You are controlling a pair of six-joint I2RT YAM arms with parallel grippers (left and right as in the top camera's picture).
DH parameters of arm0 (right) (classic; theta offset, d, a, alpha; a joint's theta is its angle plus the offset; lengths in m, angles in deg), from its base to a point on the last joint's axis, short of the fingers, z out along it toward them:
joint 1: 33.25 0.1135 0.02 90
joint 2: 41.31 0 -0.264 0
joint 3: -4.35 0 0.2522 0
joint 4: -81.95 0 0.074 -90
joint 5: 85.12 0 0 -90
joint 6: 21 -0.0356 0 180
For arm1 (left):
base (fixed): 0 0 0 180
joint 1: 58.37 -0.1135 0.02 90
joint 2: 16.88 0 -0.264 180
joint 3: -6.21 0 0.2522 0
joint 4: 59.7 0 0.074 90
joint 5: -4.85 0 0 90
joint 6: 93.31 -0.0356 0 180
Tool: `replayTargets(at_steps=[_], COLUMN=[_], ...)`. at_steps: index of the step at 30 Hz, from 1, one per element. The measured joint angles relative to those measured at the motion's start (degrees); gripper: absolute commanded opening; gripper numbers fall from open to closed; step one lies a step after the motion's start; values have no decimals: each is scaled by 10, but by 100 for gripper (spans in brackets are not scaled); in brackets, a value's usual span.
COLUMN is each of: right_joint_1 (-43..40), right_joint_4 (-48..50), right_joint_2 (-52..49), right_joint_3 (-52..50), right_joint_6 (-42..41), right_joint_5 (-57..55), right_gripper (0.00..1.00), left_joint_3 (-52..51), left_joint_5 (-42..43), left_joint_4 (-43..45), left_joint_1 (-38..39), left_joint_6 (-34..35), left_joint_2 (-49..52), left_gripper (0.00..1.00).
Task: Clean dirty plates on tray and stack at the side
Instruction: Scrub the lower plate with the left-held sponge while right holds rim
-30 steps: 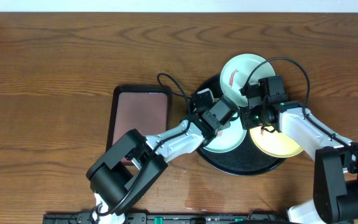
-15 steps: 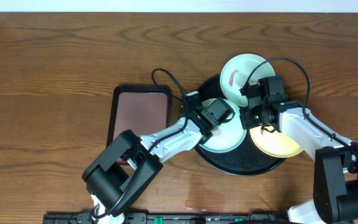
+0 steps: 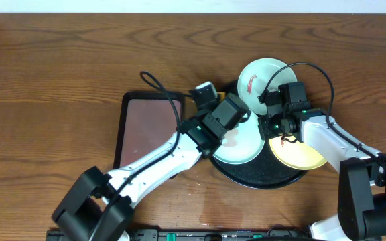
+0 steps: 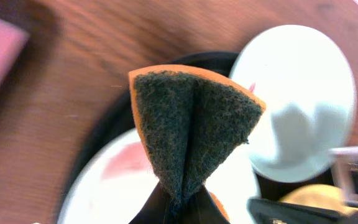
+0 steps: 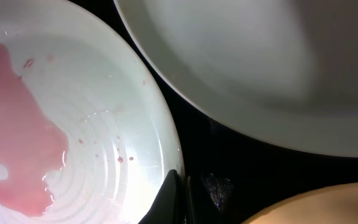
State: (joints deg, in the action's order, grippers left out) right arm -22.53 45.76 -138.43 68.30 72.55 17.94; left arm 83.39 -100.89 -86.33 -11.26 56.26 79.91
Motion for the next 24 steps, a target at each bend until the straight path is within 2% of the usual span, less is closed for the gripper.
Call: replayTargets(at_steps=[6, 10, 14, 17, 24], right_joint_1=[0, 0, 0, 0, 0], right_joint_4=[0, 0, 0, 0, -2], right_joint_2=[0, 0, 0, 0, 0], right_joint_3=[0, 0, 0, 0, 0], right_joint_6=[0, 0, 0, 0, 0], right_joint_5=[0, 0, 0, 0, 0], right_gripper=[1, 1, 1, 1, 1], left_joint_3=[0, 0, 0, 2, 11], left_joint_5=[41, 70, 77, 70, -11], left_joint_4=[79, 76, 68, 43, -83], left_joint_1=[12, 12, 12, 12, 9], left_joint_6=[0, 0, 0, -1, 21], left_joint_2=[85, 137, 143, 142, 130], left_gripper=[8, 7, 8, 8, 7])
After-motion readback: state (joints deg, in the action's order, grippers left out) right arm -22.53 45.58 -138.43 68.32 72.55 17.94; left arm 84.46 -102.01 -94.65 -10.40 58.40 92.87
